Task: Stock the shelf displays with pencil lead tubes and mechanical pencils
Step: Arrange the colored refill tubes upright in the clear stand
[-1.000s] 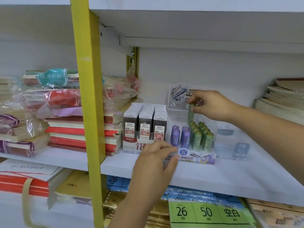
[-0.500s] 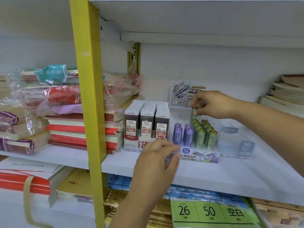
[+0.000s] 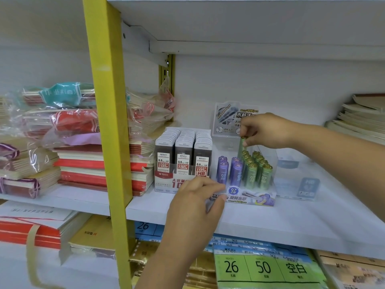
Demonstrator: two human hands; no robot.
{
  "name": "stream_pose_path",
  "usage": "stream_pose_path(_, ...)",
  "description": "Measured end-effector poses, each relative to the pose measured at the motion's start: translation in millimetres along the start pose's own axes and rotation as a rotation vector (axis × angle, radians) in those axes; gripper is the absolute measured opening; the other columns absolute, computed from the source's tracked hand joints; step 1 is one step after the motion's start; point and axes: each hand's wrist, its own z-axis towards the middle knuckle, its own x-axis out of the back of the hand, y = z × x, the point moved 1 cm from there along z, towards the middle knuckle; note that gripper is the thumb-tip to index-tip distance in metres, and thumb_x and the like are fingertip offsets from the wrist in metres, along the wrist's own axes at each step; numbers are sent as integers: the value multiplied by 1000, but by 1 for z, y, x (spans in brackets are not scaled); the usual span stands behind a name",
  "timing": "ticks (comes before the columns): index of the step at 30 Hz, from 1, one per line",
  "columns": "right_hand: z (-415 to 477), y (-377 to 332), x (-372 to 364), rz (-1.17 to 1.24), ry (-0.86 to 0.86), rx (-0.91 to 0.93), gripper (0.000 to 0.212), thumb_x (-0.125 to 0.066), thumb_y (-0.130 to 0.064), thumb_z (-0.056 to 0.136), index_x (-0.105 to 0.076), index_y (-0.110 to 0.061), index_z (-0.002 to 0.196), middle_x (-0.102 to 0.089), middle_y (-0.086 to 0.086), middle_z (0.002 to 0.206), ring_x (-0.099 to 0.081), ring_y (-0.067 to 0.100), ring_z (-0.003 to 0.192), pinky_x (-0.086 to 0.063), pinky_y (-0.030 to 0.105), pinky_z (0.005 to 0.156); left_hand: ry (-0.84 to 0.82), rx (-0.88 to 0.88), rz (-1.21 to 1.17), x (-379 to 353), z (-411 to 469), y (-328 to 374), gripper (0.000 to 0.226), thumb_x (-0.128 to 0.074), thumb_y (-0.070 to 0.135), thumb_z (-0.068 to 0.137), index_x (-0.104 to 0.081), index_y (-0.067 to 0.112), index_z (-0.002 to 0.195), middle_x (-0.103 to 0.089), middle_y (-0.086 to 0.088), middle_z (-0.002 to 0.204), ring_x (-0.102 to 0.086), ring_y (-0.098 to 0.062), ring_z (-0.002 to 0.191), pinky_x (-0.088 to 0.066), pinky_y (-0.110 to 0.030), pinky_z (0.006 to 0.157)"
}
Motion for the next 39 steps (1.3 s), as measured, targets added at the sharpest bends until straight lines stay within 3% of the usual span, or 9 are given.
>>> stream_pose_path(5,0,1,3,14,-35,-11,19,-76,-16,81,-61,-15,93,-67,3,96,-59,19,90,-44,28,77,5,7,-12,0,0,-1,23,-59,36,95,-72,35,114,-53,34,104,-39,14,113,-27,4,88)
stream_pose_path(13,1,3,-3,-14,0,16,16,-73,-14,84,-60,-14,93,-66,4,99,-60,21,95,-47,33,83,3,12,-18,0,1,0,23,-60,35,95,-72,34,115,-54,34,105,-41,13,112,-29,3,88)
stream_pose_path(18,-1,4,5,10,-51,4,17,-74,-15,82,-61,-14,93,-68,5,96,-60,20,91,-45,29,79,17,12,-25,1,0,2,21,-61,32,95,-73,34,112,-55,34,103,-45,13,109,-32,3,86)
stream_pose_path(25,0,5,-1,-44,-17,15,16,-73,-16,84,-60,-14,93,-67,3,95,-60,22,93,-47,33,82,21,7,-31,2,0,4,21,-61,31,95,-74,34,112,-57,31,105,-49,9,107,-39,-5,89)
stream_pose_path(30,2,10,-15,-84,-88,14,10,-70,-17,86,-61,-22,88,-66,-6,93,-60,14,91,-45,26,79,9,3,-45,2,0,3,21,-62,31,95,-74,34,113,-57,31,105,-50,9,107,-36,-1,87)
stream_pose_path(34,3,8,-10,-193,-135,18,10,-62,-26,93,-69,-29,99,-57,-18,86,-54,8,91,-35,22,76,9,-1,-38,1,0,0,22,-62,32,94,-74,33,113,-56,32,106,-49,9,108,-37,-1,87)
stream_pose_path(36,-1,6,-6,-241,-53,49,19,-57,-26,95,-71,-28,109,-56,-12,89,-54,15,100,-36,25,77,3,3,-49,1,1,-1,22,-63,32,94,-74,32,113,-56,33,107,-49,10,108,-36,-1,88)
stream_pose_path(39,-26,-3,0,-106,264,101,23,-53,-22,97,-69,-27,113,-63,-1,96,-47,15,105,-36,27,82,30,-17,-21,1,-4,2,24,-63,30,95,-72,30,117,-53,33,111,-47,10,111,-30,1,92)
